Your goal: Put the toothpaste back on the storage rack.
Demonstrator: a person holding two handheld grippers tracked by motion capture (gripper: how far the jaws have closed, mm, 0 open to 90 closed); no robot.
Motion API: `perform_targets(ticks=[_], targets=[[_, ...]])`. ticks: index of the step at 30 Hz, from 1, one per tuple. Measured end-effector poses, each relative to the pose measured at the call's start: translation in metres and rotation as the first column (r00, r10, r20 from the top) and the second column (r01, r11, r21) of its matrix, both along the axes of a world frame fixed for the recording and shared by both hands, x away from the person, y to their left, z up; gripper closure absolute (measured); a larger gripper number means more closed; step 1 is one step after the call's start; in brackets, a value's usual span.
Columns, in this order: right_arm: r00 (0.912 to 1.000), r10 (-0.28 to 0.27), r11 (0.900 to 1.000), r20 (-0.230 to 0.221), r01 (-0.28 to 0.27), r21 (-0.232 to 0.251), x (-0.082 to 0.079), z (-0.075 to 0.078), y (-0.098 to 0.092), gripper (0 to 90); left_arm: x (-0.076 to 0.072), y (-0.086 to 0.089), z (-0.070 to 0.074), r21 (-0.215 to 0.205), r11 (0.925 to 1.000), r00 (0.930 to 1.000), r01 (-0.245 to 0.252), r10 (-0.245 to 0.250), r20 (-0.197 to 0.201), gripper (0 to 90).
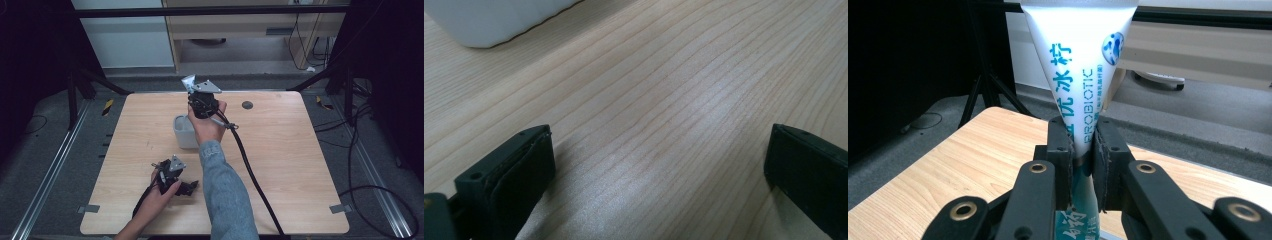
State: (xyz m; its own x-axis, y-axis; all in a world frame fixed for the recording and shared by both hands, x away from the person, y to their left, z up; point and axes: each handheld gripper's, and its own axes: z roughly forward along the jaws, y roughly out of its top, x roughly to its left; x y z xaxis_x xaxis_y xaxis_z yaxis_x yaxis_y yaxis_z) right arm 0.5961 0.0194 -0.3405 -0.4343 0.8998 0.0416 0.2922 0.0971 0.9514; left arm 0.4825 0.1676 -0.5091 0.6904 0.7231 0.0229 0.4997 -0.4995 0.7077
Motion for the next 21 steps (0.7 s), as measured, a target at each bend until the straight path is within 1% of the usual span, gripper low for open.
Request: perform_targets(ticks=[5, 10, 15, 21], targets=[[1.0, 0.0, 1.0, -0.009, 0.0, -0.011, 0.001, -0.005, 0.0, 79.9, 0.0, 0.0, 0.0, 0.0, 1.0, 1.0, 0.0, 0.0, 0.0, 0.0], [0.9999, 0.003, 1.0, -0.015, -0.003, -0.01, 0.001, -0.009, 0.0, 79.8, 0.0, 0.0, 0.0, 0.0, 1.0, 1.0, 0.0, 0.0, 0.0, 0.0], [0.9997, 0.01, 1.0, -0.021, -0.01, -0.025, 0.001, -0.012, 0.003, 79.8, 0.0, 0.0, 0.0, 0.0, 1.0, 1.0, 0.0, 0.0, 0.0, 0.0], [0.9995, 0.005, 1.0, -0.031, -0.006, -0.024, 0.002, -0.014, 0.004, 79.8, 0.0, 0.0, 0.0, 0.0, 1.0, 1.0, 0.0, 0.0, 0.0, 0.0]])
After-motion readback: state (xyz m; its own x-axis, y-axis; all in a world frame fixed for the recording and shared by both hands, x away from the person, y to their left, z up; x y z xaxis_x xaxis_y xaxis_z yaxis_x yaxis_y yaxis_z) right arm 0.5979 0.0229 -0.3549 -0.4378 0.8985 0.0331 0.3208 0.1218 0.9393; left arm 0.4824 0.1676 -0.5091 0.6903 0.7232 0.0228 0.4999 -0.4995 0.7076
